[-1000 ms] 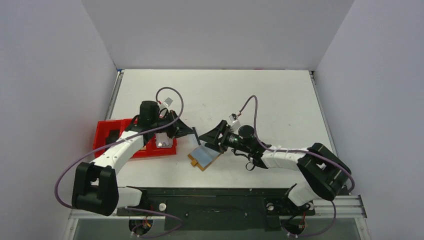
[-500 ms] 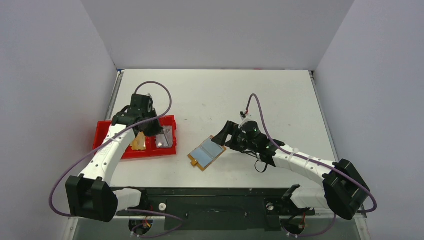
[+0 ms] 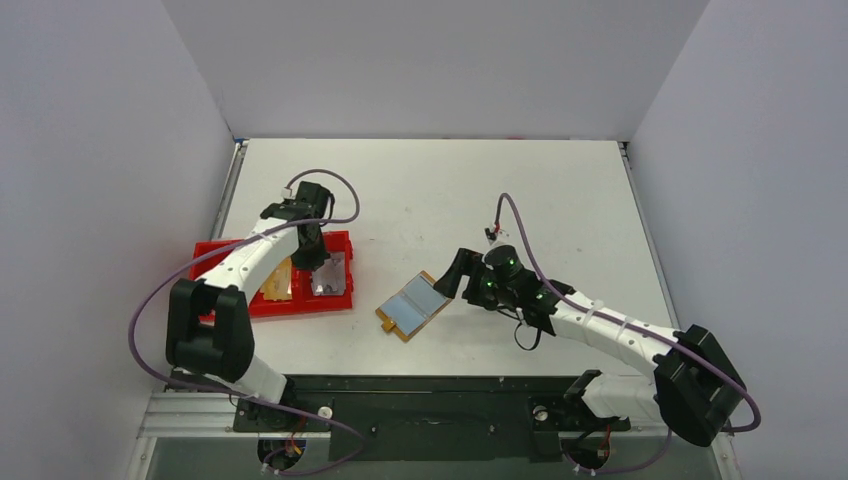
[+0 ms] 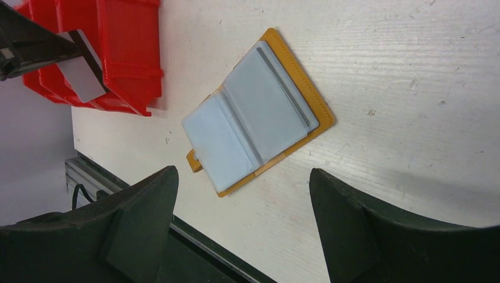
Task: Take the credit cards out of the card holder
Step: Place the credit card in the storage box.
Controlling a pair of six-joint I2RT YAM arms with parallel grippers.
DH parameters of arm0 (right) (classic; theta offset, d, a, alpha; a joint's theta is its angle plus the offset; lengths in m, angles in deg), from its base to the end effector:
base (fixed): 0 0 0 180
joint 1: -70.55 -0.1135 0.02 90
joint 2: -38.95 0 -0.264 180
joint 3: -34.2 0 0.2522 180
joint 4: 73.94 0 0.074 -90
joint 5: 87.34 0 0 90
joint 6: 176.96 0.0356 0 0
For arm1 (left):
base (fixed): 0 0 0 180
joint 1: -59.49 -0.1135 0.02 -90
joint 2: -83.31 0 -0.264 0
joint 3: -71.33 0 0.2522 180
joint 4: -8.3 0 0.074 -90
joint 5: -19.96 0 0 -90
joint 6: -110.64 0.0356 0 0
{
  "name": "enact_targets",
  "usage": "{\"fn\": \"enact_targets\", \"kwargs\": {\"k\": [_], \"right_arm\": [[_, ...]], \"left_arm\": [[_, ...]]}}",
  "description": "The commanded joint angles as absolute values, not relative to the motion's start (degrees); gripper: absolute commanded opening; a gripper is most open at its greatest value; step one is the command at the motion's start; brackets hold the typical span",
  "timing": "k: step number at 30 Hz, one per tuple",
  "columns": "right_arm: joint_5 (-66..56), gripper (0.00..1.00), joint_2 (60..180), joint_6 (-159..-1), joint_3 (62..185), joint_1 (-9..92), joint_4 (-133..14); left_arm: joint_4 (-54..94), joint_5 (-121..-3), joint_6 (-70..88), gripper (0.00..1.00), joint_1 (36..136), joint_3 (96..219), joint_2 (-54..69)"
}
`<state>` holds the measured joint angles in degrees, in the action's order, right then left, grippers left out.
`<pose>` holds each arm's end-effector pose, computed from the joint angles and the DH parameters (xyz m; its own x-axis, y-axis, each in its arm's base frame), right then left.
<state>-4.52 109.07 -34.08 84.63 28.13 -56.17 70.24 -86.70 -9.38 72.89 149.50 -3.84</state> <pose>0.1848 0.1749 0.2103 -0.8630 0.2831 -0.4184 -0.0901 0.7288 0.6788 0.2858 -0.0576 0.2356 -0.8615 -0.2875 -0.4186 -0.3466 0.9353 0.0711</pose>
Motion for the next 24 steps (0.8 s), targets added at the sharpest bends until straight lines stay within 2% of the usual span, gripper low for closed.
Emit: {"fn": "enact_targets", "kwargs": {"k": [1, 2, 5, 7, 19, 24], "right_arm": [[-2.5, 0.78, 105.8, -35.5, 86.1, 28.0, -55.9], [-2.5, 0.78, 105.6, -35.5, 85.9, 27.9, -55.8], [-2.2, 0.78, 104.9, -35.5, 85.5, 27.7, -55.3], [-1.8, 0.78, 104.9, -35.7, 85.5, 27.5, -54.9], [3.4, 0.78, 113.7, -42.0, 93.2, 22.8, -48.8], [10.8, 0.7, 123.9, -47.5, 102.4, 18.3, -43.1]], "left_arm": [[68.8, -92.2, -11.1, 0.0, 74.7, 153.6, -8.0], [68.9, -92.8, -11.3, 0.03, 75.1, 153.8, -8.9], [68.9, -93.5, -11.6, 0.21, 76.0, 154.7, -9.7], [68.9, -93.2, -11.6, 0.24, 76.3, 155.3, -9.8], [70.3, -88.0, -9.3, 0.28, 77.2, 159.0, -4.3], [69.8, -82.5, -9.4, 0.28, 77.4, 157.1, -0.3]]}}
